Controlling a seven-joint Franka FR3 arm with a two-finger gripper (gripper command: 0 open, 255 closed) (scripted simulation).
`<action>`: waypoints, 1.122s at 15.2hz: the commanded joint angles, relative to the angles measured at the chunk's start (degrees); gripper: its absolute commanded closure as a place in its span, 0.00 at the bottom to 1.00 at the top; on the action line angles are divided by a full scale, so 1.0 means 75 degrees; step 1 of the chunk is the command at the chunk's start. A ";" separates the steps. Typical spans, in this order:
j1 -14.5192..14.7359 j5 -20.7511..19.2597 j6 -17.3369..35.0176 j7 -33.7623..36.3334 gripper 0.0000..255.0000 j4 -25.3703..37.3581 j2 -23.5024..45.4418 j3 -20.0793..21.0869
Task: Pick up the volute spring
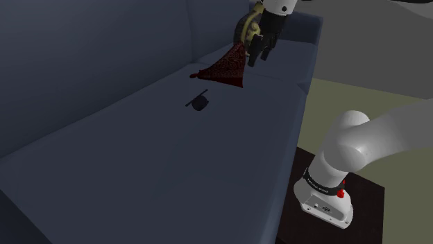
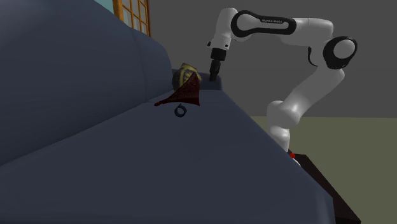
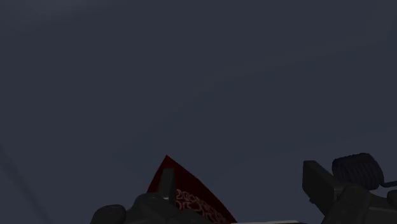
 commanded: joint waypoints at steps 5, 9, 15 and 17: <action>0.0212 0.0402 0.0592 0.0450 0.00 -0.0185 0.0455 0.0373; 0.0425 0.0777 0.1197 0.0870 0.00 -0.0238 0.1022 0.0746; 0.0724 0.1253 0.2090 0.1456 0.00 -0.0063 0.2060 0.1301; 0.0812 0.1381 0.2374 0.1642 0.00 0.0064 0.2449 0.1485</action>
